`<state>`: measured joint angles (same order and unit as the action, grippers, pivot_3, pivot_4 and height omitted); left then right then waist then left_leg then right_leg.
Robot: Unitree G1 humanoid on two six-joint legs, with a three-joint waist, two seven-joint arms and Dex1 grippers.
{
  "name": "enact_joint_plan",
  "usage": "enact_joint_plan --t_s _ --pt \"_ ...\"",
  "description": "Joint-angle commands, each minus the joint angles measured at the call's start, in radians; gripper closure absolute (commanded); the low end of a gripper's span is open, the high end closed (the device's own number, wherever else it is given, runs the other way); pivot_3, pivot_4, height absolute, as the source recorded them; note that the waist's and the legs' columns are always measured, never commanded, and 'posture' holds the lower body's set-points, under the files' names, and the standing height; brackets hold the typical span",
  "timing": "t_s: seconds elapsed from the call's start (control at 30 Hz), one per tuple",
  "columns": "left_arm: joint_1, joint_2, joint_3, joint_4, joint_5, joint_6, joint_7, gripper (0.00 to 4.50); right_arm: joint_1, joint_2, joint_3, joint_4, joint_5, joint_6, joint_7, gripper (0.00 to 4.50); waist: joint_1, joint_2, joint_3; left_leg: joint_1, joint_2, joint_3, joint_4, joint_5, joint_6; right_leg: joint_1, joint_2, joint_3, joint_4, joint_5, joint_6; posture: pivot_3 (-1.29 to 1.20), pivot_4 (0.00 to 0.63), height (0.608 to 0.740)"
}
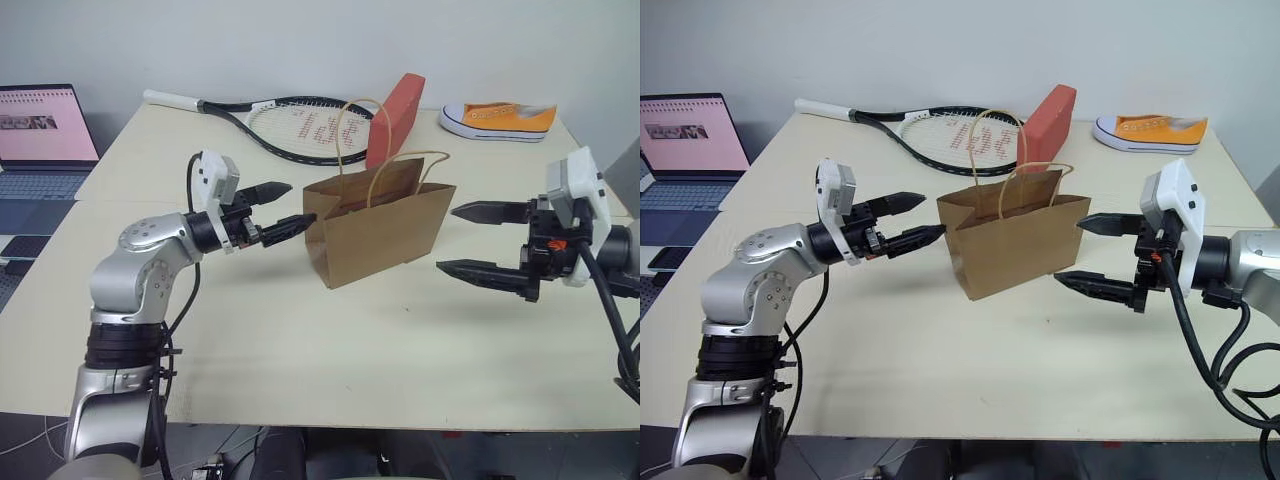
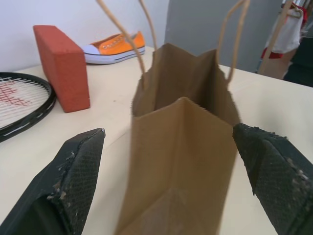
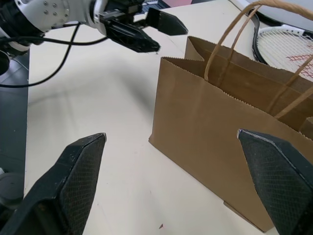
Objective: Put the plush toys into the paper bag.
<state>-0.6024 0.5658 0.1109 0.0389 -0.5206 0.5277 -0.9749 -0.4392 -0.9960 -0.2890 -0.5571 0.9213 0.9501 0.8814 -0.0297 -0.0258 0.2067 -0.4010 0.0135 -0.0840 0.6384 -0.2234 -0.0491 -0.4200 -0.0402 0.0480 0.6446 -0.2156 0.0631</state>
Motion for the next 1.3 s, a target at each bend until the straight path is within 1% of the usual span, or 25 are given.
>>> enact_joint_plan --t_s 0.03,0.2,0.37,0.47,0.73,0.93,1.3 --pt "-0.024 -0.005 0.008 0.027 -0.006 -0.032 -0.015 0.03 -0.013 -0.017 -0.014 -0.03 0.04 0.01 -0.013 0.0 0.0 0.0 0.0 0.0 0.0 0.0 0.0 0.0 0.0 0.0 0.0 0.0 0.0 0.0 0.0 0.0 0.15 0.74" --pt "-0.057 -0.019 0.0 0.098 -0.041 -0.017 -0.088 0.03 -0.012 -0.03 -0.022 -0.032 0.072 0.026 -0.022 0.0 0.0 0.0 0.0 0.0 0.0 0.0 0.0 0.0 0.0 0.0 0.0 0.0 0.0 0.0 0.0 0.0 0.15 0.74" --pt "-0.117 -0.029 -0.021 0.221 -0.001 -0.071 -0.13 0.03 -0.023 -0.035 -0.027 -0.037 0.12 0.036 -0.022 0.0 0.0 0.0 0.0 0.0 0.0 0.0 0.001 0.0 0.0 0.0 0.0 0.0 0.0 0.0 0.0 0.0 0.15 0.74" --pt "-0.135 -0.031 -0.047 0.258 0.015 -0.093 -0.169 0.03 -0.031 -0.036 -0.035 -0.045 0.157 0.038 -0.029 0.0 -0.001 0.0 0.0 0.0 0.0 0.0 0.0 0.0 0.0 0.0 0.0 0.0 0.0 0.0 0.0 0.0 0.15 0.74" --pt "-0.15 -0.034 -0.079 0.258 0.014 -0.083 -0.252 0.03 -0.016 -0.053 -0.042 -0.047 0.188 0.032 -0.049 0.0 0.0 0.0 0.0 0.0 0.0 0.0 0.0 0.0 0.0 0.0 0.0 0.0 0.0 0.0 0.0 0.0 0.15 0.74" --pt "-0.144 -0.014 -0.087 0.246 0.019 -0.071 -0.299 0.03 -0.005 -0.056 -0.045 -0.048 0.211 0.028 -0.053 0.0 0.0 0.0 0.0 0.0 0.0 0.0 0.0 0.0 0.0 0.0 0.0 0.0 0.0 0.0 0.0 0.0 0.15 0.74" --pt "-0.151 0.007 -0.089 0.244 0.033 -0.086 -0.337 0.03 0.0 -0.061 -0.029 -0.03 0.201 0.017 -0.037 0.0 0.0 0.0 0.0 0.0 0.0 0.0 0.0 0.0 0.0 0.0 0.0 0.0 0.0 0.0 0.0 0.0 0.15 0.74"
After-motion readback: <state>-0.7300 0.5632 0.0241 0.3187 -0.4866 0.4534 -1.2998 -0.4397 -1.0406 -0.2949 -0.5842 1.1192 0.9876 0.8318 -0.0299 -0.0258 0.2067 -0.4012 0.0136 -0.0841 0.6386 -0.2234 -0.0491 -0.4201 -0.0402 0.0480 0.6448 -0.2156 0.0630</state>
